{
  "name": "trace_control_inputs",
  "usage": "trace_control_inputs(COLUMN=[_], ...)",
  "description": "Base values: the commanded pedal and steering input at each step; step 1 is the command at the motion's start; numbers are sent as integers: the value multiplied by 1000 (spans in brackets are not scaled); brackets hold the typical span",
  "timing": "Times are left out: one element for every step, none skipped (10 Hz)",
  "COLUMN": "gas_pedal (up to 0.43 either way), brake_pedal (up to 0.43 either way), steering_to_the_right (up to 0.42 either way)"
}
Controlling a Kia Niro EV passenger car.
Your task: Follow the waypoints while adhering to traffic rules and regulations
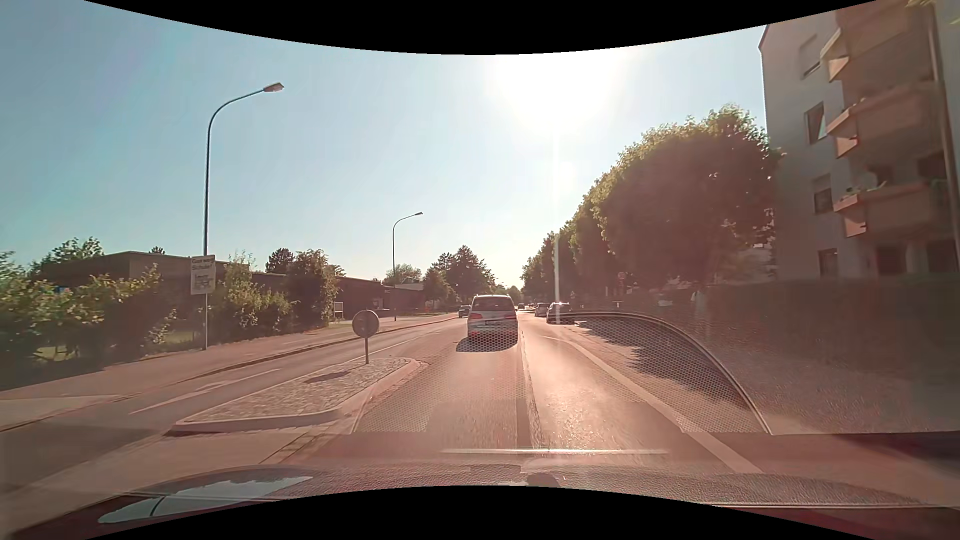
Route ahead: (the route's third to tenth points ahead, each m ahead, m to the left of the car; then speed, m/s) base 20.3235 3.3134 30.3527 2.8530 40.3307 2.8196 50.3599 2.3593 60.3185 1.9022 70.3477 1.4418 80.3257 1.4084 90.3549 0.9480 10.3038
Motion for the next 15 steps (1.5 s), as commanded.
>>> trace_control_inputs(gas_pedal=[130, 130, 130, 130, 130, 130, 130, 130, 130, 130, 118, 110, 79, 79, 79], brake_pedal=[6, 0, 6, 0, 6, 6, 6, 6, 6, 6, 6, 0, 6, 6, 6], steering_to_the_right=[-15, -15, -15, -14, -12, -12, -12, -11, -6, -1, -1, -1, -1, -1, 0])
